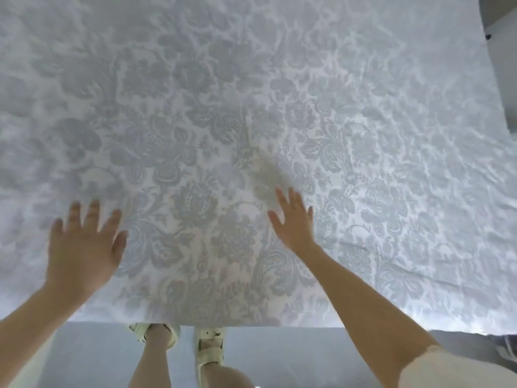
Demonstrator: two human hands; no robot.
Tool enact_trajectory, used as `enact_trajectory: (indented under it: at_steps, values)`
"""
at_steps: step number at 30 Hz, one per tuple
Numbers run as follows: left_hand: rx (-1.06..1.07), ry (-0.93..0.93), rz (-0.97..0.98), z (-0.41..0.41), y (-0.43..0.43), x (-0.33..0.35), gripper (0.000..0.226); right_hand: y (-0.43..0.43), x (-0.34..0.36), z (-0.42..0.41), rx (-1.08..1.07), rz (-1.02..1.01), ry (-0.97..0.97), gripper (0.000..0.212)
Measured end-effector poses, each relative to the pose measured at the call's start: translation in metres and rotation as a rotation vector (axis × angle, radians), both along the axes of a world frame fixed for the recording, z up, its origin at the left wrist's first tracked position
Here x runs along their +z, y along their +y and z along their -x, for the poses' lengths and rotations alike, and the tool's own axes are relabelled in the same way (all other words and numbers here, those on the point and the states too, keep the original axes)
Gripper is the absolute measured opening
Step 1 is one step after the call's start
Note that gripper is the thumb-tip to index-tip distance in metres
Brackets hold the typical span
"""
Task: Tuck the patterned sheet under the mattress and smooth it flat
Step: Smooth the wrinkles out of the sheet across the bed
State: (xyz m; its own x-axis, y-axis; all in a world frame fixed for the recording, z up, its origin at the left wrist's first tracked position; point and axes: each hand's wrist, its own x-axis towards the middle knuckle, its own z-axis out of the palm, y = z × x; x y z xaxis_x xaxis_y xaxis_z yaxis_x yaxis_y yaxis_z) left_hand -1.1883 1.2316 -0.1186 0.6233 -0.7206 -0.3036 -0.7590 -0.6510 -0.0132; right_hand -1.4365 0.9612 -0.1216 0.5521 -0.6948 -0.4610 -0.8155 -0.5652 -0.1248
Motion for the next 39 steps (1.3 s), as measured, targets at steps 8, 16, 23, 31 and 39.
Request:
enact_trajectory:
  at_steps: [8, 16, 23, 31, 39]
  values:
    - [-0.488, 0.133, -0.017, 0.158, -0.084, -0.059, 0.058, 0.087, -0.030, 0.183, -0.664, -0.009, 0.296, 0.073]
    - [-0.587, 0.168, 0.200, 0.142, -0.131, -0.009, 0.042, 0.010, 0.037, 0.148, -0.572, 0.247, 0.155, 0.047]
    - [-0.770, 0.082, 0.179, 0.218, -0.272, -0.039, 0.053, -0.099, -0.034, 0.157, -0.365, 0.228, 0.212, 0.056]
    - [-0.944, 0.267, 0.119, 0.316, -0.154, -0.056, 0.053, 0.074, -0.014, 0.356, -1.373, -0.200, 0.266, 0.055]
    - [-0.596, 0.292, 0.195, 0.228, -0.175, 0.030, 0.038, 0.006, 0.045, 0.196, -0.590, 0.179, -0.047, 0.038]
